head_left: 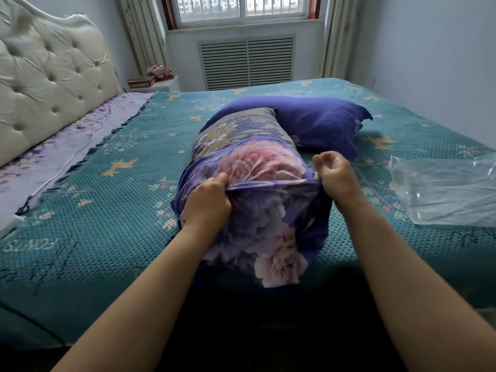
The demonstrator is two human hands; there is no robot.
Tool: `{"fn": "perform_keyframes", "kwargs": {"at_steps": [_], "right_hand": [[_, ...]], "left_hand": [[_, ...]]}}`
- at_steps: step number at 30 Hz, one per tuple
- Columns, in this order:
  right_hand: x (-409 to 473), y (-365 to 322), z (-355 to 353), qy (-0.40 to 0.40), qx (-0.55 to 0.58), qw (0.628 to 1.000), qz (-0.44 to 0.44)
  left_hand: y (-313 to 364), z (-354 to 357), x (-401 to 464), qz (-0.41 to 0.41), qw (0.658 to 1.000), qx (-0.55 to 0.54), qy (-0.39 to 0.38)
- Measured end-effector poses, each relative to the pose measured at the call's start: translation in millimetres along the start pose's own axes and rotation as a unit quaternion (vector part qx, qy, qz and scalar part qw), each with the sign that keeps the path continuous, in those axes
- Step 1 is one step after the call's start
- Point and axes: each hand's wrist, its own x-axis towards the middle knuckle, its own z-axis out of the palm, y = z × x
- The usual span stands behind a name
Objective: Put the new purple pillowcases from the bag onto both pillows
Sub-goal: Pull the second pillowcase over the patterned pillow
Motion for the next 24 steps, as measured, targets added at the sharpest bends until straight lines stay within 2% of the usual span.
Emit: {"fn": "perform_keyframes", "kwargs": {"at_steps": [1,3,4,5,6,7,9,10,12,13,14,17,19,20,21,22,24], "right_hand": [[2.4,-3.4,-0.9,-0.079,-0.05,0.995,-0.032],[-2.1,-10.4,0.8,-0.251,-0.157,0.954,-0.057],[-6.7,-12.3,1.8,-0.315,-0.216,0.923,-0.055],[-10.5,-10.8,3.2,-0.342,-0.274,0.897,-0.058],[-12.7,-6.4,4.3,-0.317,-0.313,0.892,-0.073],[-14.9,-2.4,4.7,-0.245,-0.325,0.908,-0.094],[-22.3,4.7,3.7,-0.044,-0.303,0.944,-0.124],[-25.2,8.2,3.5,0.031,-0.291,0.949,-0.119],[-28.1,11.9,4.7,0.09,-0.282,0.952,-0.085],[-28.6,12.0,7.0,0.1,-0.273,0.954,-0.072],[-29.1,10.0,10.1,0.108,-0.254,0.959,-0.064],[-26.1,2.7,23.2,0.091,-0.133,0.986,-0.041],[-16.6,-6.2,28.7,0.02,0.027,0.998,0.059],[-12.7,-11.8,30.5,-0.037,0.127,0.982,0.133],[-9.1,-16.0,32.9,-0.096,0.212,0.951,0.205],[-8.0,-19.3,34.6,-0.157,0.252,0.92,0.254],[-5.4,-18.7,34.2,-0.26,0.245,0.888,0.289]], "left_hand": [[-3.9,-3.0,2.2,-0.015,1.0,-0.021,0.013],[-12.3,-5.9,12.1,-0.05,0.996,-0.066,0.019],[-15.9,-5.7,17.0,-0.068,0.994,-0.089,0.014],[-19.1,-4.6,21.0,-0.082,0.991,-0.11,0.005],[-20.6,-2.2,23.6,-0.087,0.988,-0.126,-0.012],[-21.1,0.5,25.0,-0.087,0.986,-0.142,-0.03],[-19.9,3.7,26.4,-0.059,0.978,-0.177,-0.09],[-17.8,4.1,26.4,-0.038,0.971,-0.197,-0.131],[-16.0,4.2,23.6,0.014,0.967,-0.163,-0.193],[-17.5,4.7,21.4,0.032,0.972,-0.113,-0.202],[-20.4,5.1,18.0,0.037,0.983,-0.051,-0.174],[-33.4,9.4,-0.2,-0.023,0.995,0.1,-0.022],[-41.3,11.8,-7.5,-0.084,0.992,0.095,0.017],[-45.0,13.2,-9.2,-0.117,0.99,0.075,0.013],[-49.7,14.1,-9.7,-0.152,0.987,0.046,0.0],[-53.1,13.8,-9.8,-0.185,0.983,0.01,-0.011],[-60.7,14.0,-4.1,-0.216,0.973,-0.077,0.01]]}}
